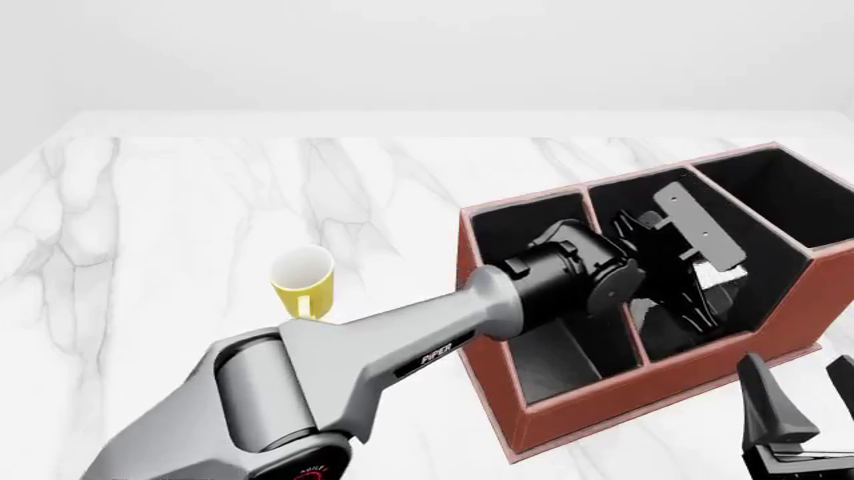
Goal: Pick up the book and place it in the back compartment of the caddy.
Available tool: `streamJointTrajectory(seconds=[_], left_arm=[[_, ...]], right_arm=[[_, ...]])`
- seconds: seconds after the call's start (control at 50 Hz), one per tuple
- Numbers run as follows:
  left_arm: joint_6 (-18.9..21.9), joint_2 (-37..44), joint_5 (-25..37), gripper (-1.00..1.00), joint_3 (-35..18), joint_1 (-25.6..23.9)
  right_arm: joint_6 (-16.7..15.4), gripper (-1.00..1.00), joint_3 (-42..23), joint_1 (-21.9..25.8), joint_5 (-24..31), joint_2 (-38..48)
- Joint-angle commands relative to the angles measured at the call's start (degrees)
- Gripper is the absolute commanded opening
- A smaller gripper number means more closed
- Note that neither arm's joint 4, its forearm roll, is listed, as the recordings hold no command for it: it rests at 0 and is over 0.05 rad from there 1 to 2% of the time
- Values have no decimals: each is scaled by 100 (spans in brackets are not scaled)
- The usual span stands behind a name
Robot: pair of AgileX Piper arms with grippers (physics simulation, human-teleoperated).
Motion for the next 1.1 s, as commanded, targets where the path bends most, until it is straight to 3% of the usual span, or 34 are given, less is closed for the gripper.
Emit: streamJointTrajectory(seconds=[0.02, 0.34, 0.64, 0.74, 0.8, 0.88, 0.9, 1.0, 1.1], left_arm=[[13, 162, 40, 100, -195, 94], [5, -299, 124, 100, -65, 162], [132, -902, 447, 100, -293, 389], [260, -1253, 502, 100, -80, 455], [508, -1869, 325, 100, 652, 384], [554, -2178, 267, 100, 1061, 406], [569, -2372, 181, 100, 1366, 378], [655, -2501, 108, 100, 1523, 561], [732, -2272, 136, 100, 1203, 831]], right_arm=[[3, 100, 0, -1, -32, 35], [-15, 100, -2, -25, -227, 225], [-53, 100, -2, -58, -318, 300], [-59, 100, -2, -62, -297, 267], [-63, 100, -2, -48, -323, 282], [-86, 100, -1, -17, -318, 272], [-90, 100, -2, 1, -323, 268], [-108, 100, -2, 25, -351, 291], [-109, 100, -2, 22, -372, 324]])
